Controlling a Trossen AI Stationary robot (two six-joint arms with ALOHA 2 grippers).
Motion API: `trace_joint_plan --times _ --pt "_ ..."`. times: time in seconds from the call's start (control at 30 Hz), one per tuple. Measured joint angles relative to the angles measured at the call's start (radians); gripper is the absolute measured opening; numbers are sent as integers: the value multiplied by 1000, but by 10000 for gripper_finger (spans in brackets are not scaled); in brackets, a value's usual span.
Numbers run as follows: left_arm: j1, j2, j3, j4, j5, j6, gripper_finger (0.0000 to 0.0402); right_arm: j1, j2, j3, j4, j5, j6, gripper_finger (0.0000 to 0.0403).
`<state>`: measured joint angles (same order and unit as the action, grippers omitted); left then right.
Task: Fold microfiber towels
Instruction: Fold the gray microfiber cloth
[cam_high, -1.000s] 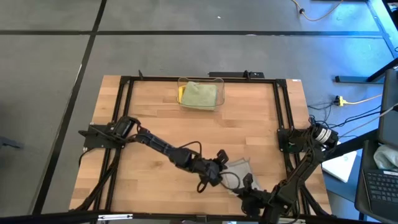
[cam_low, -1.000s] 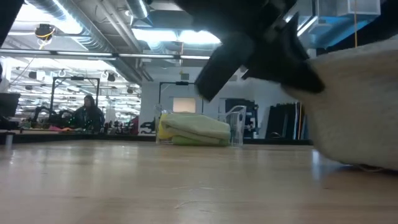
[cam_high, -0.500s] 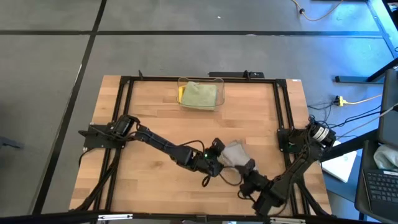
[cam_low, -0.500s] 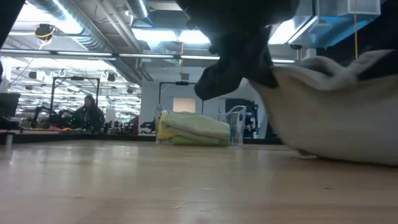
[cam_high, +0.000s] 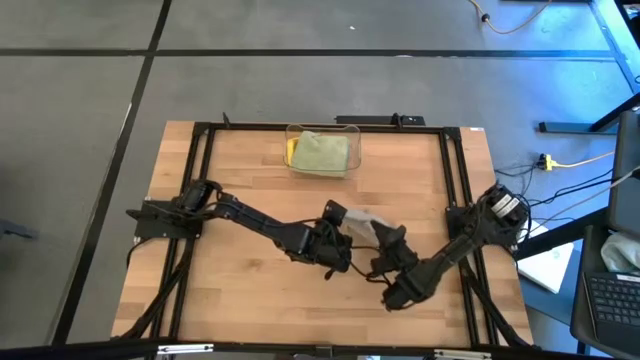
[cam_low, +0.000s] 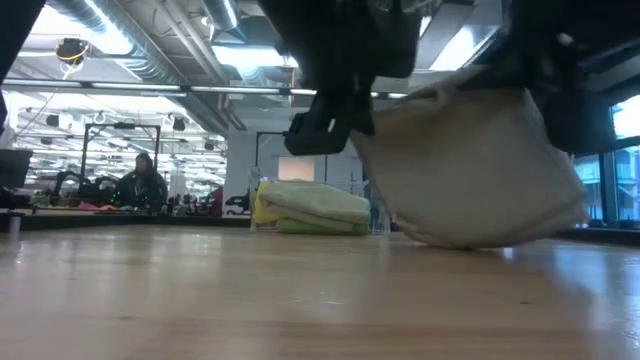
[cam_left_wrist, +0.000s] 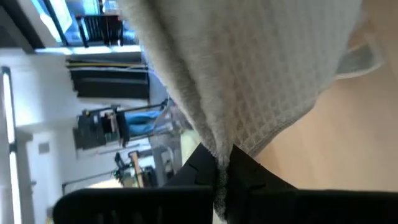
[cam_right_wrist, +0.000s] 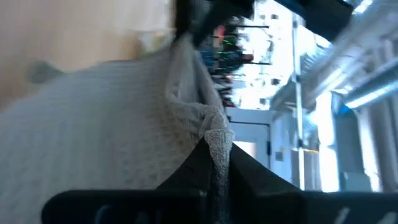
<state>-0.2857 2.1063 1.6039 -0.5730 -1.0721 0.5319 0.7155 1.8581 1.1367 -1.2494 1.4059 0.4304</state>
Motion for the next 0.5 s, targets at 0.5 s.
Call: trace_joint_plan --times 0.5 --pt "-70 -126 0 -69 -73 -204 0 -33 -104 1 3 82 190 21"
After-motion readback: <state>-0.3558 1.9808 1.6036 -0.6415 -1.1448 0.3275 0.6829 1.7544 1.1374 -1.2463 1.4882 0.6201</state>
